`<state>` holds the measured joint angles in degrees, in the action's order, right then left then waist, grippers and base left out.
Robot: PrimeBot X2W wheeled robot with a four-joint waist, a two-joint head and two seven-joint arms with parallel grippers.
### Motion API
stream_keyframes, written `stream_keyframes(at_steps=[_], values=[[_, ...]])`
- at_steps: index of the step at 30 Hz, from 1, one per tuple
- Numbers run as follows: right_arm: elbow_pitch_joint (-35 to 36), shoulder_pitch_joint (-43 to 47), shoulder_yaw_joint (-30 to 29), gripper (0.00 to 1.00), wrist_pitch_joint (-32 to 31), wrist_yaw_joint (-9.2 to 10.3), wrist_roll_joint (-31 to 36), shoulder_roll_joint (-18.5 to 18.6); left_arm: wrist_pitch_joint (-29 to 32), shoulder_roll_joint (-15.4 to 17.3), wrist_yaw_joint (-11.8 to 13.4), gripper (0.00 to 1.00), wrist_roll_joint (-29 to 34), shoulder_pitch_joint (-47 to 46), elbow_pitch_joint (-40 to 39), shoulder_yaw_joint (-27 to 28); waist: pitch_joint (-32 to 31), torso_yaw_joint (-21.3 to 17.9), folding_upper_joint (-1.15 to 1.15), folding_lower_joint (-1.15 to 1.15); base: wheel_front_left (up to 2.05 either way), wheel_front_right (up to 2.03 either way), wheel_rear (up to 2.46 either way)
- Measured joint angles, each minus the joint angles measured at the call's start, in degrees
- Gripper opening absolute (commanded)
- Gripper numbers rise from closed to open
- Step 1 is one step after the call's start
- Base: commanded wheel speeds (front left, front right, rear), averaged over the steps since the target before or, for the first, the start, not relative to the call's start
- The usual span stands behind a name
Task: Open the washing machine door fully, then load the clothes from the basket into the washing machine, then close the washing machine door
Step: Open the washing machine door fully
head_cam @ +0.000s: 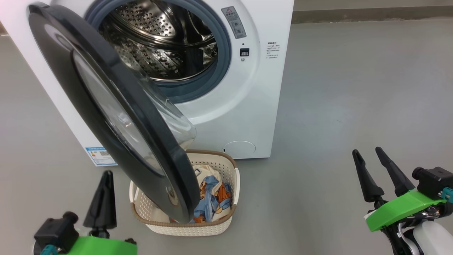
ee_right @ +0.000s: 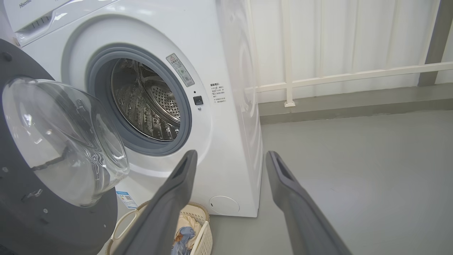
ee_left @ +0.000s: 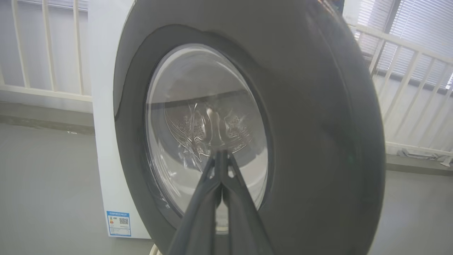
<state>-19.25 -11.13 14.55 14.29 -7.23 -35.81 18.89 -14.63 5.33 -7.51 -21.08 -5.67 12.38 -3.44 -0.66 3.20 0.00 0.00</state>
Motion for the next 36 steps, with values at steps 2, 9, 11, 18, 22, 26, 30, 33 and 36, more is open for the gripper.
stream_keyframes(at_steps=[2, 9, 11, 18, 22, 26, 30, 33, 36], values=[[0.00, 0.03, -0.04, 1.00, -0.01, 0.00, 0.02, -0.23, 0.00, -0.08, 0.00, 0.00, 0.00, -0.15, -3.03, -0.15, -0.02, 0.11, 0.00, 0.00, 0.00, 0.00, 0.00], [0.03, 0.19, -0.01, 1.00, 0.00, 0.00, 0.11, -0.89, -0.01, -0.80, 0.00, 0.00, 0.22, -1.72, -14.10, -3.31, -0.19, 0.23, 0.00, 0.00, 0.00, 0.00, 0.00], [0.04, 0.21, 0.07, 1.00, 0.00, 0.00, 0.11, -1.15, -0.01, -0.83, 0.00, 0.00, 0.53, -2.21, -16.01, -5.31, -0.22, 0.12, 0.00, 0.00, 0.00, 0.00, 0.00], [0.05, 0.24, 0.51, 1.00, 0.00, 0.00, 0.11, -1.59, 1.29, -0.94, 0.00, 0.00, 0.46, -3.98, -19.89, -12.20, -0.13, -0.80, 0.00, 0.00, 0.00, 0.00, 0.00], [0.05, 0.24, 0.78, 1.00, -0.01, 0.00, 0.10, -1.86, 3.16, -1.14, 0.00, 0.00, -1.00, -4.45, -19.05, -16.22, 0.10, -1.83, 0.00, 0.00, 0.00, 0.00, 0.00], [0.01, 0.24, 1.22, 1.00, -0.01, 0.00, 0.09, -2.27, 4.13, -1.45, 0.00, 0.00, -2.50, -4.39, -14.22, -19.15, 0.42, -3.09, 0.00, 0.00, 0.00, 0.00, 0.00], [-0.02, 0.24, 1.63, 1.00, -0.01, 0.00, 0.09, -2.31, 4.53, -1.58, 0.00, 0.00, -4.68, -4.22, -7.71, -20.69, 0.78, -4.49, 0.00, 0.00, 0.00, 0.00, 0.00], [-0.05, 0.24, 1.77, 1.00, 0.00, 0.00, 0.09, -2.37, 4.44, -1.79, 0.00, 0.00, -5.87, -4.24, -2.14, -21.16, 1.16, -5.52, 0.00, 0.00, 0.00, 0.00, 0.00], [-0.08, 0.22, 1.86, 1.00, 0.00, 0.00, 0.09, -2.38, 3.45, -1.87, 0.00, 0.00, -7.24, -4.55, 3.11, -21.03, 1.61, -6.51, 0.00, 0.00, 0.00, 0.00, 0.00]])
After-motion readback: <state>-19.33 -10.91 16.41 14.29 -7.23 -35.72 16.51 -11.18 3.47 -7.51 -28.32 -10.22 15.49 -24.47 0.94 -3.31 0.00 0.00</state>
